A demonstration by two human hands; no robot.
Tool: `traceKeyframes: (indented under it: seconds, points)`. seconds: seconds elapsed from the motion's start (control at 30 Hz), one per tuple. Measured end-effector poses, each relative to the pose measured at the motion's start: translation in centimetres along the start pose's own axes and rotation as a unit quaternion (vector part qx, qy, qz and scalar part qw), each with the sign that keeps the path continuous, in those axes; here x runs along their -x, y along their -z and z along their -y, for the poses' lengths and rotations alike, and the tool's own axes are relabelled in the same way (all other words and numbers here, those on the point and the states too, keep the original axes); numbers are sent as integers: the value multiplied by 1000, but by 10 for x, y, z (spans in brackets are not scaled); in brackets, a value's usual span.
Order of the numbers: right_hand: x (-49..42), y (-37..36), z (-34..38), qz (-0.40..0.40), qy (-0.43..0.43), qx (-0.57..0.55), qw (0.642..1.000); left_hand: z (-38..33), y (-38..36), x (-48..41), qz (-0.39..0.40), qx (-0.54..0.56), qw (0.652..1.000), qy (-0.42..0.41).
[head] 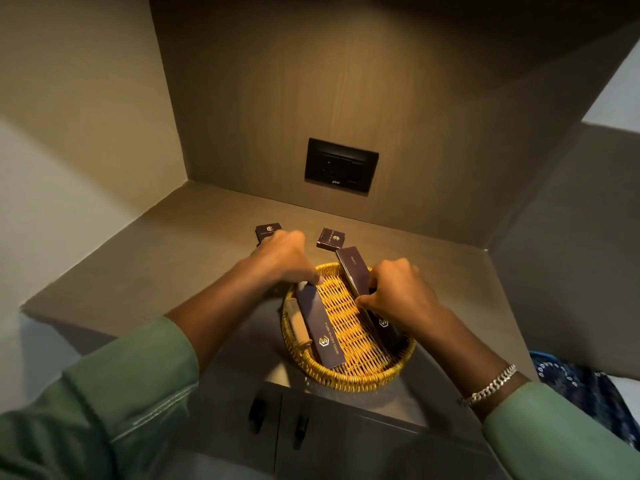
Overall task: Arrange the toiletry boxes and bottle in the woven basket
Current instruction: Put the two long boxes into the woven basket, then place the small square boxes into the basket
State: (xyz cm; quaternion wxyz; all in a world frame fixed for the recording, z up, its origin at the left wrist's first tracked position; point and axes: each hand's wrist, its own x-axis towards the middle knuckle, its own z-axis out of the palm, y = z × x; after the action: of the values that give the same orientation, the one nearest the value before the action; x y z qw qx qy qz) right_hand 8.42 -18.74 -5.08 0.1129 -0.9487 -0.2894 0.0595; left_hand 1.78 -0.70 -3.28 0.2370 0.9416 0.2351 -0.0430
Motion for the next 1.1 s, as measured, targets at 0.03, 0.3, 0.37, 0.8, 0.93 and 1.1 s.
traceKeyframes:
  seconds: [0.03, 0.3, 0.37, 0.8, 0.93, 1.1]
  points:
    - [1, 1, 0, 4, 1, 1, 1000, 0, 1, -2, 3, -9, 1000, -2]
    - [-21, 36, 1, -93, 43, -48, 994, 9, 37, -51, -110, 100, 985, -90]
    - [-43, 45, 3, -103, 74, -80, 989, 21, 41, -68, -110, 101, 985, -82]
    - [-166, -4, 20, 106, 67, -58, 990, 66, 17, -109, -20, 14, 1000, 16]
    - [-174, -16, 19, 133, 72, -14, 988, 68, 16, -110, -24, 4, 1000, 3]
    - [-168, -8, 17, 81, 63, -54, 993, 60, 32, -108, -66, 96, 992, -38]
